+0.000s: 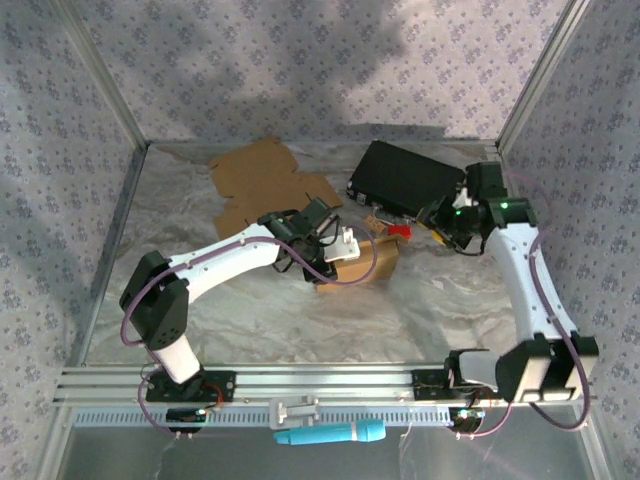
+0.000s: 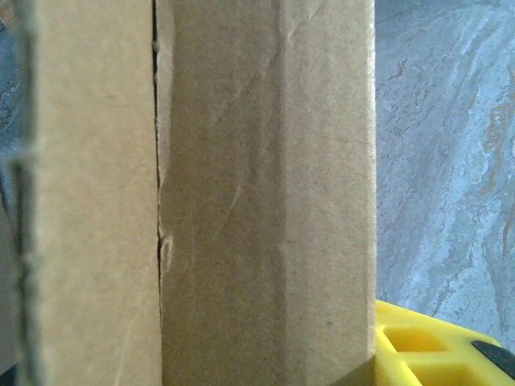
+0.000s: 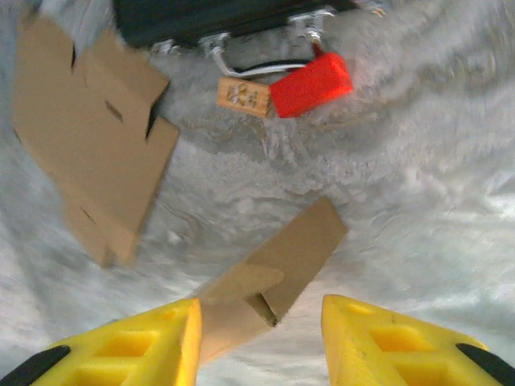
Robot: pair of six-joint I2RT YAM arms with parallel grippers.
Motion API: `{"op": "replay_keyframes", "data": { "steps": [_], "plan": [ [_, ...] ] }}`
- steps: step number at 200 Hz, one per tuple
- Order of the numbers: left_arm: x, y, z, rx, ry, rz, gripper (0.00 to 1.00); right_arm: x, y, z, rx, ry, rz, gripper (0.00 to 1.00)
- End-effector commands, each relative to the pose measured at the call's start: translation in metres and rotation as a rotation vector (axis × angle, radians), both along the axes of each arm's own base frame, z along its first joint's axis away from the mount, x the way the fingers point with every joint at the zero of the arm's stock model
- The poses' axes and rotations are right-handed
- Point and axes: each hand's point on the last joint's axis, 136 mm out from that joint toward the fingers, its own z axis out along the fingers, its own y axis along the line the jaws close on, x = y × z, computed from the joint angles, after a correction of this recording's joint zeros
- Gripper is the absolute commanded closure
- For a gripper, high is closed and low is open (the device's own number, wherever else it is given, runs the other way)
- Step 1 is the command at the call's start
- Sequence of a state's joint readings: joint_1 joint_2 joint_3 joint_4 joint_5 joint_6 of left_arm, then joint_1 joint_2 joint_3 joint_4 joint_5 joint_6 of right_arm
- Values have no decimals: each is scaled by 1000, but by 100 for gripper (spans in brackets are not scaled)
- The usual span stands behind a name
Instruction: Fold the paper box
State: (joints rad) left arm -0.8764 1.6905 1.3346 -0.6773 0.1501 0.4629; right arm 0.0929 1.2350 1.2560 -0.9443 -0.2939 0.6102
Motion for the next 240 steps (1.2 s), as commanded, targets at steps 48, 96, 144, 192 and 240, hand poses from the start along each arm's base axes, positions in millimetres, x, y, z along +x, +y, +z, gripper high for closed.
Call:
{"op": "replay_keyframes", "data": {
  "steps": [48,96,144,192,240],
  "plan": [
    [-20,26,9,12,74,-41,57,-17,32,4,-325,-176,571,53],
    [-20,32,9,13,85,-48,58,-23,47,-19,-445,-126,776,52],
    [-21,34,7,21,88,-57,58,-20,58,-33,-480,-96,823,53],
    [-18,33,7,21,85,-52,58,-9,61,-34,-502,-104,831,58],
    [-16,31,7,21,82,-47,58,-11,65,-39,-498,-85,842,73]
  ]
}}
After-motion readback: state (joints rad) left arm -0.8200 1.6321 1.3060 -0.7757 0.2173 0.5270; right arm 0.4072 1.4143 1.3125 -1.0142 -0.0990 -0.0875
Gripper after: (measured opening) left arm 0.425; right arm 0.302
